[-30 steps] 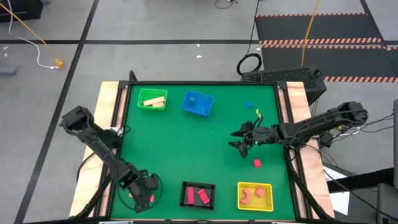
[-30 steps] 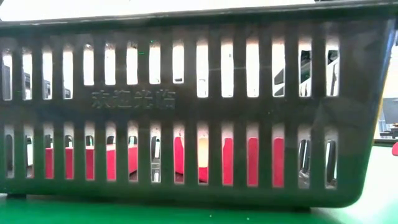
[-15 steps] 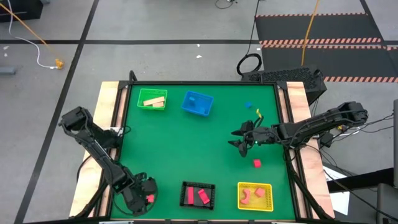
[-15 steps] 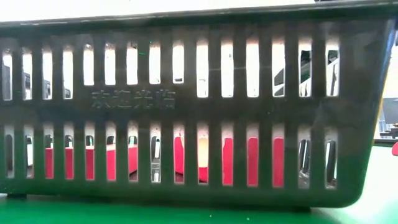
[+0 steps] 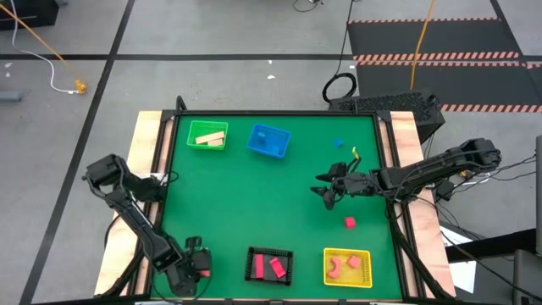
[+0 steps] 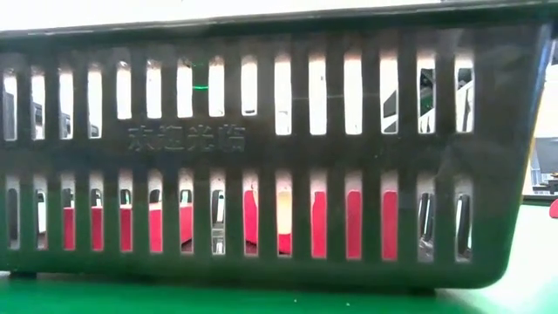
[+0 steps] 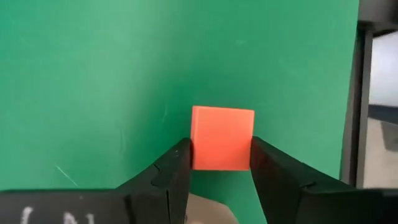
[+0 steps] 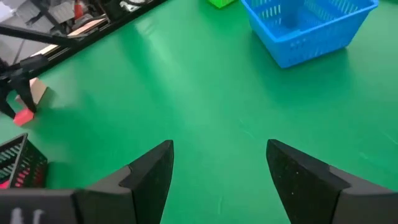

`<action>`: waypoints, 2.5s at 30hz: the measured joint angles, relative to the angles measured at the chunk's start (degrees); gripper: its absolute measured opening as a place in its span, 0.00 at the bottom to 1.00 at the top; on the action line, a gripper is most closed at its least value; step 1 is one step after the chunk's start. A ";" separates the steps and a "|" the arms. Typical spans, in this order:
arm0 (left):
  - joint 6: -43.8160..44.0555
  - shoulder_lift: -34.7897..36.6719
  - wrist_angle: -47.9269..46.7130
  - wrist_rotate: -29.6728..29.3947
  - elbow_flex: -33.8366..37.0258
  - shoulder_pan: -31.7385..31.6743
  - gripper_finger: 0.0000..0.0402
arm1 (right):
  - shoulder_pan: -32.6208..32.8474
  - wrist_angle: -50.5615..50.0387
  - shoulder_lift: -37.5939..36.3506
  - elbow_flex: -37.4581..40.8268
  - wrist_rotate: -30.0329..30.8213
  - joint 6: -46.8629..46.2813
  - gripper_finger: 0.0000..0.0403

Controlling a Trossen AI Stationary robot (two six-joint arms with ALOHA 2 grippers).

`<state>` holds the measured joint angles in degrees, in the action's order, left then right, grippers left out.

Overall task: Sort & place blocks by color
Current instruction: Put the pink wooden block into the yellow basket

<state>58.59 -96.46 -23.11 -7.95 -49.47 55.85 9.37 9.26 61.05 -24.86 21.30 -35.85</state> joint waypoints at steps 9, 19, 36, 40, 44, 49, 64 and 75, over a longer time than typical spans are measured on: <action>1.63 -0.20 -2.76 -9.54 0.16 -3.19 0.37 | 0.00 0.04 0.01 0.00 0.02 -1.01 0.61; 1.31 -0.29 -6.20 -15.51 0.31 -11.87 0.37 | 0.00 2.00 0.00 0.00 -0.21 -1.83 0.61; -35.35 -0.38 18.93 -25.04 0.46 -31.35 0.37 | 0.00 8.55 0.01 0.00 -0.50 -6.79 0.61; -46.59 -0.37 28.83 -25.37 0.46 -35.64 0.37 | 0.00 12.56 0.01 0.00 -0.29 -6.44 0.61; -53.70 -0.33 39.88 -25.33 0.42 -39.28 0.37 | 0.02 14.47 0.01 0.00 2.21 -7.07 0.61; -59.42 -0.33 50.19 -22.79 0.39 -42.27 0.37 | 0.00 16.71 0.08 0.00 6.01 -11.10 0.61; -60.14 -0.29 54.48 -21.51 0.35 -43.40 0.37 | 0.43 42.73 17.57 -0.62 5.90 -13.76 0.61; -58.29 -0.26 52.54 -21.50 0.33 -43.69 0.37 | -1.32 38.99 25.15 -9.92 -5.18 -10.96 0.61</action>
<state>0.30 -96.73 29.43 -29.45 -49.15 12.16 8.04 48.24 86.20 -34.78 16.12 -46.80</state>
